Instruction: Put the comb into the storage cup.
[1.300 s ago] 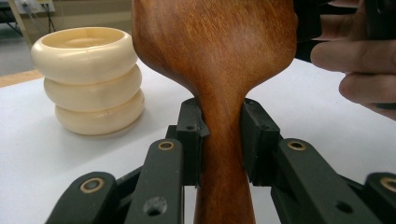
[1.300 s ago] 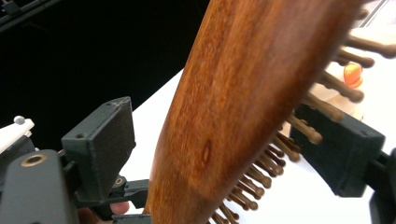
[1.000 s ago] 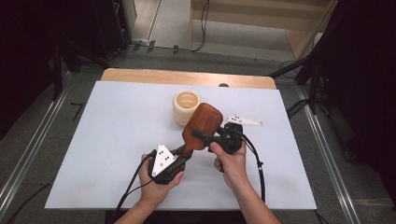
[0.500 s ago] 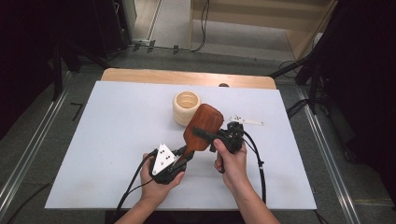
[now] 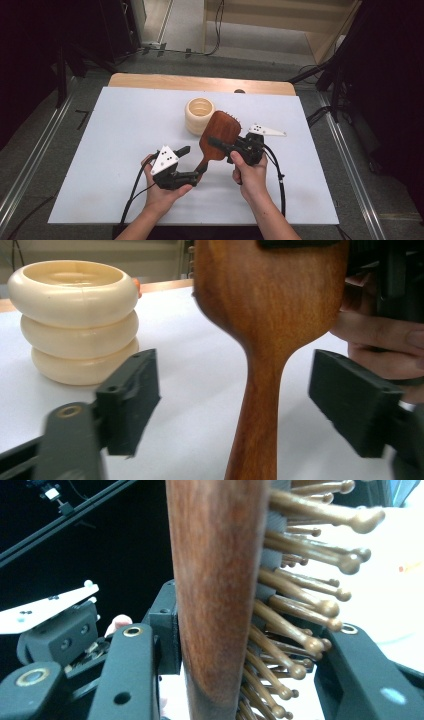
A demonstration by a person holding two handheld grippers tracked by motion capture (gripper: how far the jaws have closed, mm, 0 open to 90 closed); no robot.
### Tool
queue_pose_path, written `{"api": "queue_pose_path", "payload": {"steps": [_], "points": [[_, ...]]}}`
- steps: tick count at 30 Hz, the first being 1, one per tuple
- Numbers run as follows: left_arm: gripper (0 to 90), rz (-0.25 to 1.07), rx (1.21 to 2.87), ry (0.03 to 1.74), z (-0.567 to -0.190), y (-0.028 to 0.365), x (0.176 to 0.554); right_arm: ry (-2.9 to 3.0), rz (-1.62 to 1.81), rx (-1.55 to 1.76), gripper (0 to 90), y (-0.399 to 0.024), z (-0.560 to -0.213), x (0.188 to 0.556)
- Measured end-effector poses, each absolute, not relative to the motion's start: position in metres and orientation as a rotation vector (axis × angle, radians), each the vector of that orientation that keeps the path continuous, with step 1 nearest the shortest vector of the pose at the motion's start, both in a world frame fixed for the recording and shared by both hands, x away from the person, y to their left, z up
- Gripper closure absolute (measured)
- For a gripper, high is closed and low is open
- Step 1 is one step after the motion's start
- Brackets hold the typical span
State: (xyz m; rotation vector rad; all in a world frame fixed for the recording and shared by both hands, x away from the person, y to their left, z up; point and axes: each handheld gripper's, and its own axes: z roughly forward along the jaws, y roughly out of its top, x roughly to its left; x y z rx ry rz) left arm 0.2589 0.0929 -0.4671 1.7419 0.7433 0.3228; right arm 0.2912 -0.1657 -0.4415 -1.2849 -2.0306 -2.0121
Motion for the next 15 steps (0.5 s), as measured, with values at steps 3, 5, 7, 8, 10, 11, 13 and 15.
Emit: {"api": "queue_pose_path", "payload": {"steps": [3, 5, 7, 8, 10, 11, 13, 15], "points": [[11.8, 0.318, 1.719, 0.758, -0.466, 0.1, 0.261, -2.052, -2.032, -1.282, 51.1, -0.167, -0.439, 0.289], [3.4, 0.299, 1.722, 0.735, -0.466, 0.103, 0.263, -2.073, -2.043, -1.279, 51.1, -0.167, -0.438, 0.289], [0.0, 0.306, 1.714, 0.715, -0.466, 0.107, 0.262, -2.079, -2.051, -1.28, 51.2, -0.169, -0.437, 0.288], [0.0, 0.308, 1.708, 0.713, -0.466, 0.11, 0.262, -2.084, -2.058, -1.276, 51.2, -0.169, -0.437, 0.288], [0.0, 0.323, 1.711, 0.732, -0.466, 0.113, 0.264, -2.089, -2.065, -1.276, 51.3, -0.17, -0.436, 0.287], [0.0, 0.328, 1.714, 0.739, -0.466, 0.115, 0.265, -2.094, -2.069, -1.276, 51.3, -0.17, -0.436, 0.287], [0.0, 0.337, 1.711, 0.743, -0.467, 0.121, 0.266, -2.1, -2.071, -1.279, 51.3, -0.171, -0.435, 0.287], [0.0, 0.355, 1.702, 0.755, -0.467, 0.127, 0.266, -2.103, -2.08, -1.272, 51.4, -0.172, -0.434, 0.287]]}}
